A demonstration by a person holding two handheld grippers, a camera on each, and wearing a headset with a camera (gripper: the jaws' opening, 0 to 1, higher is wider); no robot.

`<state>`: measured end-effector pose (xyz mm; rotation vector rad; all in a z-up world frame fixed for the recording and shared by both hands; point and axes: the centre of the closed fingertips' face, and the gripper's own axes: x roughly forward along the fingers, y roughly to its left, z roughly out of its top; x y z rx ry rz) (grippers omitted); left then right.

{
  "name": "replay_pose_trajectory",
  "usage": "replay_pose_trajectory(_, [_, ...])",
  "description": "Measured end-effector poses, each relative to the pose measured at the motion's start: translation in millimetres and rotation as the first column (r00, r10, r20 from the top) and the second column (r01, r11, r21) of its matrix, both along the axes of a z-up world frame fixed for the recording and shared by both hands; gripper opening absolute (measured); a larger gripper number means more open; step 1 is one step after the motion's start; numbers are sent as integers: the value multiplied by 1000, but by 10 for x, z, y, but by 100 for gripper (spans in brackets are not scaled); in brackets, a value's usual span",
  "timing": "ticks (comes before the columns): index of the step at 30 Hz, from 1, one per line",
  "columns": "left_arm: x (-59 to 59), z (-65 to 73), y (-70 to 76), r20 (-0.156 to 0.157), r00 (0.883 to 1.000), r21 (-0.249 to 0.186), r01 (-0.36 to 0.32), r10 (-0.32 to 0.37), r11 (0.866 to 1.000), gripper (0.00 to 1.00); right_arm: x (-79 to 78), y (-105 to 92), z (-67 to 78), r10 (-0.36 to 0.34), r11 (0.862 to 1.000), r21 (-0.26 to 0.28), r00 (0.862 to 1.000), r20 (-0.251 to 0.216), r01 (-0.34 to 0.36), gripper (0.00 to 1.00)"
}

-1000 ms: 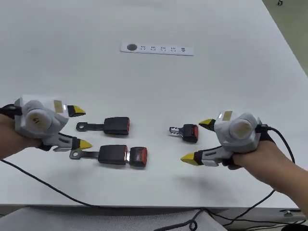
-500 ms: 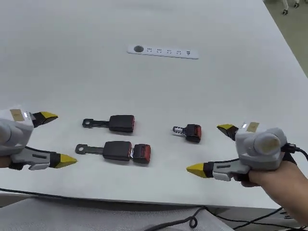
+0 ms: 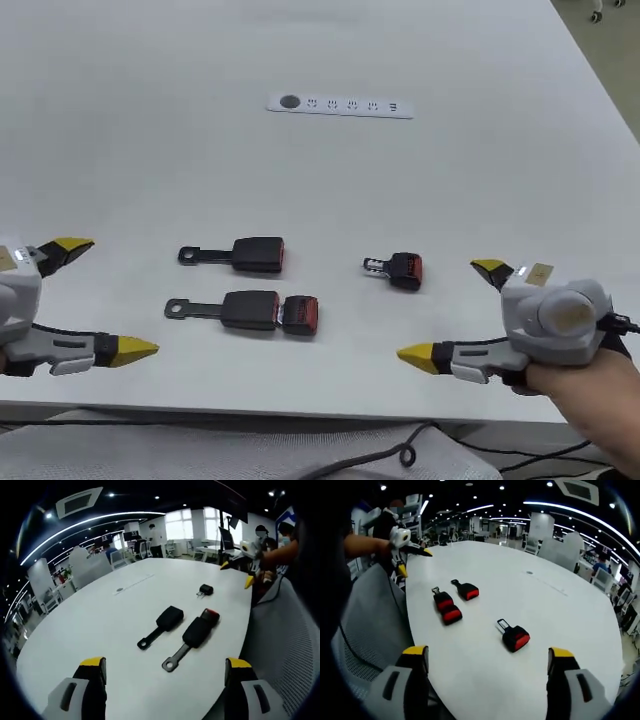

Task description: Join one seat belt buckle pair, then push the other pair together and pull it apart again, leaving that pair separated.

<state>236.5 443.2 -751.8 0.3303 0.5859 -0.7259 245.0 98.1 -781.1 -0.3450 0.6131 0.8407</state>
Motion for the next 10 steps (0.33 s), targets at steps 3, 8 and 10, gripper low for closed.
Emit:
replay_pose_trajectory(3, [-4, 45, 17, 8, 1000, -29, -10, 10, 1000, 100, 5, -7, -2, -24, 1000, 7, 1000, -1, 24, 100])
replay_pose_trajectory(8, [-65, -3, -19, -10, 1000, -36, 5, -5, 999, 100, -2, -14, -4, -37, 999, 16, 999, -1, 37, 100])
replay_pose_trajectory(10, [-74, -24, -14, -17, 1000, -37, -3, 2, 999, 100, -39, 3, -43, -6, 1000, -11, 1000, -1, 6, 100])
